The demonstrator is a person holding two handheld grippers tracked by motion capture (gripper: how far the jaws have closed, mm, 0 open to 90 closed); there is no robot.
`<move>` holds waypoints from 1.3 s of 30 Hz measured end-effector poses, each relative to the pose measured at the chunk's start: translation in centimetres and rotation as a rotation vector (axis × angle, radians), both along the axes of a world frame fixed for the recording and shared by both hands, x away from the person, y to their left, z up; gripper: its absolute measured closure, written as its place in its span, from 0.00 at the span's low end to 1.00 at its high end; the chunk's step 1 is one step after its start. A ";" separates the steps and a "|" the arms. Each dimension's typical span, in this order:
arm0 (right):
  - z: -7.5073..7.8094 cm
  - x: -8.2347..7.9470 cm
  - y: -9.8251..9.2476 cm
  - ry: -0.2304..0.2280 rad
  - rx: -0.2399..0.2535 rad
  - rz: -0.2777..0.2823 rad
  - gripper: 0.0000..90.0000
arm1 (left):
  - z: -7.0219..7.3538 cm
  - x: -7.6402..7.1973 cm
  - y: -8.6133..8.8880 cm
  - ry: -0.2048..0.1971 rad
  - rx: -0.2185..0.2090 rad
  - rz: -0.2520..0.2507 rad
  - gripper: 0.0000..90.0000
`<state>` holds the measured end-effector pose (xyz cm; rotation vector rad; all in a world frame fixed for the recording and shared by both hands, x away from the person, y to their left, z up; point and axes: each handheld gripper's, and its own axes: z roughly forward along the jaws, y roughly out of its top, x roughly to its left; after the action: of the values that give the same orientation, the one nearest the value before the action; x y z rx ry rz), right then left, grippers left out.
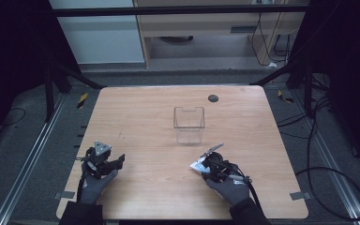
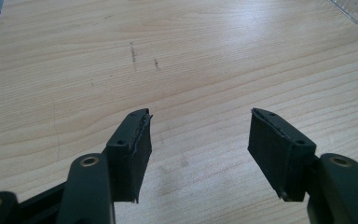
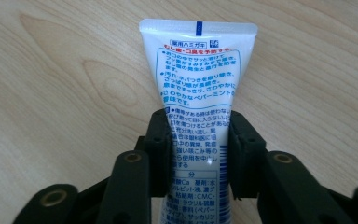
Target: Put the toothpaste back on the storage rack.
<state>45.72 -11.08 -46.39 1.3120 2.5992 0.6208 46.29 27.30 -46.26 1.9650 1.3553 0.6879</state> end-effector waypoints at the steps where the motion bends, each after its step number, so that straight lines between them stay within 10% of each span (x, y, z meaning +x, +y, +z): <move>1: 0.1 0.0 -0.2 0.017 0.009 -0.002 0.77 | 0.0 0.0 0.0 0.000 0.000 0.000 0.42; 11: 2.5 -0.3 -2.1 -0.004 0.111 0.003 0.81 | 0.0 0.0 0.0 0.000 0.001 -0.001 0.42; 23: 6.6 -0.1 -3.5 -0.254 0.369 -0.057 0.81 | 0.0 -0.1 -0.2 0.000 0.001 -0.002 0.42; 39: 11.1 3.3 -1.7 -0.501 0.536 -0.133 0.81 | 0.0 0.0 0.0 0.001 -0.006 0.003 0.42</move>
<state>49.00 -12.75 -35.24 1.2270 1.9903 1.4728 46.28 27.29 -46.24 1.9592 1.3593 0.6829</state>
